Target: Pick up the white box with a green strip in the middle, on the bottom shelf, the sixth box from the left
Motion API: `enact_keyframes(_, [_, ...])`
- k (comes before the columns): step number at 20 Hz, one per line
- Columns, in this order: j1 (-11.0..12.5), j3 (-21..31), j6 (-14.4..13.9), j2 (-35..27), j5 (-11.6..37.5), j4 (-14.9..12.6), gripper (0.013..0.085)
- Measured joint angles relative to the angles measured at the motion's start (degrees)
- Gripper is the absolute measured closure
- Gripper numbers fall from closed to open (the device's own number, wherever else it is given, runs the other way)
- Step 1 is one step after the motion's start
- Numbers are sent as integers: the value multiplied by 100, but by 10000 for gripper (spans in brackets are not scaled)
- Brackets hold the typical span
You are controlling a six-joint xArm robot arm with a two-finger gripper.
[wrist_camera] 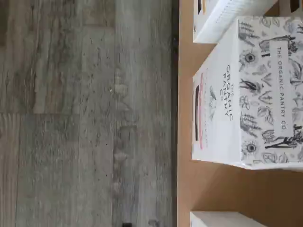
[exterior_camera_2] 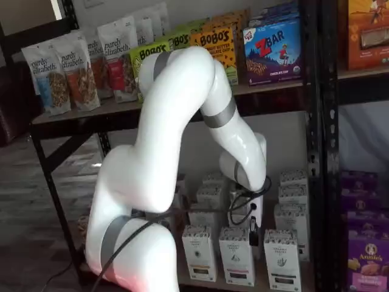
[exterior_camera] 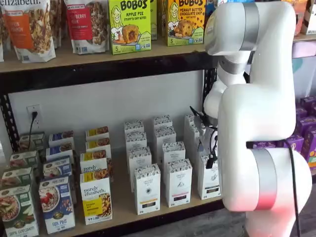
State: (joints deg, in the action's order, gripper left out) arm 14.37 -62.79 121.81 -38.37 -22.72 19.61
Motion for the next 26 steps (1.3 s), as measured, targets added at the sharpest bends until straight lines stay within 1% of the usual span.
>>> enact_keyframes(2, [17, -254, -179, -76, -385, -180, 130])
enact_keyframes(5, [1, -502, -301, -185, -588, -274, 130])
enact_keyframes(10, [-11, -712, -451, -325, -664, -421, 130])
enact_keyframes(13, [2, -832, -465, -429, -715, -447, 130])
enact_keyframes(17, [52, -1014, -521, -604, -707, -568, 130])
enact_keyframes(22, [139, -1374, -531, -936, -723, -677, 130])
enact_keyframes(26, [184, -1771, -636, -1278, -765, -846, 130])
